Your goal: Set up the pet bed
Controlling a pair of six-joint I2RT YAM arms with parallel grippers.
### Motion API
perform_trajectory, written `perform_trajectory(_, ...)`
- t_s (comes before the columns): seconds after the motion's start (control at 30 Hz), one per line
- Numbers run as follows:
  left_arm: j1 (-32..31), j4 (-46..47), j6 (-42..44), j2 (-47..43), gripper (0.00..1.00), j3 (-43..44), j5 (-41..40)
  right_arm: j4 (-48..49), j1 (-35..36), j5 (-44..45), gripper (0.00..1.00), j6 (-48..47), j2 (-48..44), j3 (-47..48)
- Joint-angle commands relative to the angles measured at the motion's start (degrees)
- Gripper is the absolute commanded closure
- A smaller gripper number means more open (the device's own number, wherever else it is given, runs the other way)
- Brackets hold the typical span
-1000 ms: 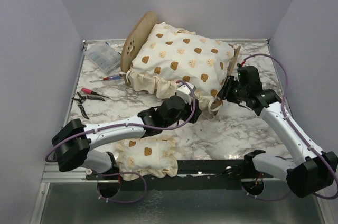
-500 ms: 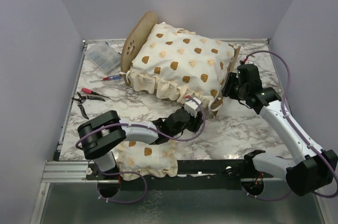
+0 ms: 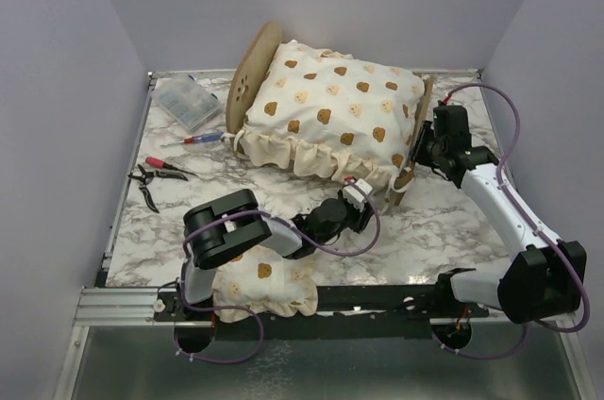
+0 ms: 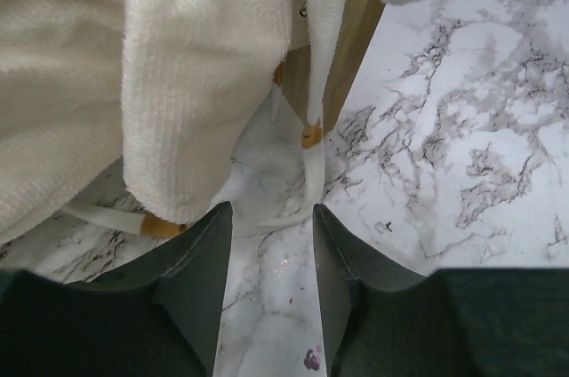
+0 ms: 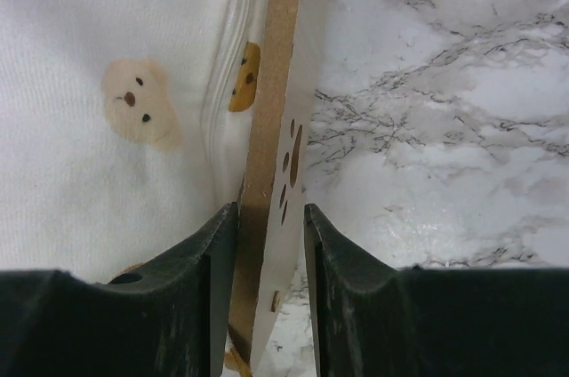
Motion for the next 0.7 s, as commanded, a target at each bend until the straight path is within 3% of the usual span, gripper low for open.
perform_trajectory(0.0,-0.4,13.8,2.9,5.9,0.58,1.9,0.2,1.8,-2.1,-1.7,0.64,-3.3,1.9,0.9)
perform_trajectory(0.37,-0.4,20.7,2.9,18.3,0.6,10.2,-4.0,3.0,-2.2,-6.1,0.66,-2.5,1.4,-1.3)
perform_trajectory(0.67,-0.3,20.8,1.6,26.7,0.58,17.6,-6.4,3.0,-2.2,-7.1,0.66,-2.1,0.2,-2.6)
